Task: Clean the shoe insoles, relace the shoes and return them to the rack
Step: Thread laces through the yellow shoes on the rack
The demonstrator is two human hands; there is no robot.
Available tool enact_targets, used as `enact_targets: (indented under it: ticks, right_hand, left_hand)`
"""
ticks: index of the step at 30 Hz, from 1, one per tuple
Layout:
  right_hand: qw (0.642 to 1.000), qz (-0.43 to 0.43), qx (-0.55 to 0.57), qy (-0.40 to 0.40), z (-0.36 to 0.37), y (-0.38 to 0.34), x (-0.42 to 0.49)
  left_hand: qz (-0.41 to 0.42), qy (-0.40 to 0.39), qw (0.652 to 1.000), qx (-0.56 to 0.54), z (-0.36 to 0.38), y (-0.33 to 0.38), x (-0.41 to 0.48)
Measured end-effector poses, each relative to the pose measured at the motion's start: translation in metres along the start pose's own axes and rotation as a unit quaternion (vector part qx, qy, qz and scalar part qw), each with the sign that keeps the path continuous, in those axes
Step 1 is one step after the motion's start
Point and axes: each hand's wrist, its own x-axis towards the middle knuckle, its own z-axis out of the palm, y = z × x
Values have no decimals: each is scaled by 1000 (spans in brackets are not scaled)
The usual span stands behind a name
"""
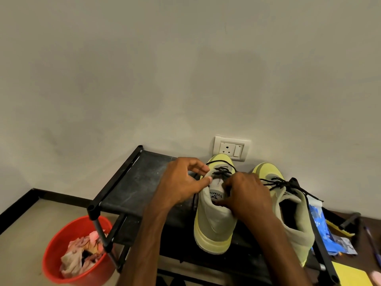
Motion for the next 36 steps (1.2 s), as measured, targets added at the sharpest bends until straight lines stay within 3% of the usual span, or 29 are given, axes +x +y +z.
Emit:
enact_targets:
  ticks: [5, 11, 15, 19, 26, 31, 34, 36]
  right_hand:
    - [1000, 9, -29, 9, 9, -5, 9]
    - [999, 23, 28, 40, 10, -2, 8]
    - [992, -24, 49, 117, 4, 3, -2]
    - [958, -67, 157, 230, 13, 8, 1]
    - [936, -90, 243, 239, 18, 9, 9]
    - [936, -52, 267, 223, 17, 9, 11]
    - [925, -69, 310, 207, 10, 16, 8]
    - [936, -93, 293, 168, 5, 21, 7]
  left_hand:
    - [6, 17, 1000, 13, 2, 0, 0]
    - [11, 32, 998, 54, 7, 3, 0]
    - [34, 39, 992, 119, 14, 10, 1]
    - [69, 29, 991, 107, 18, 12, 2]
    - [90, -15, 987, 136, 17, 0, 5]
    - [120, 93, 971, 185, 32, 6, 8]
    - [110, 93, 974, 172, 33, 5, 9]
    - [98, 86, 976, 172, 33, 5, 9]
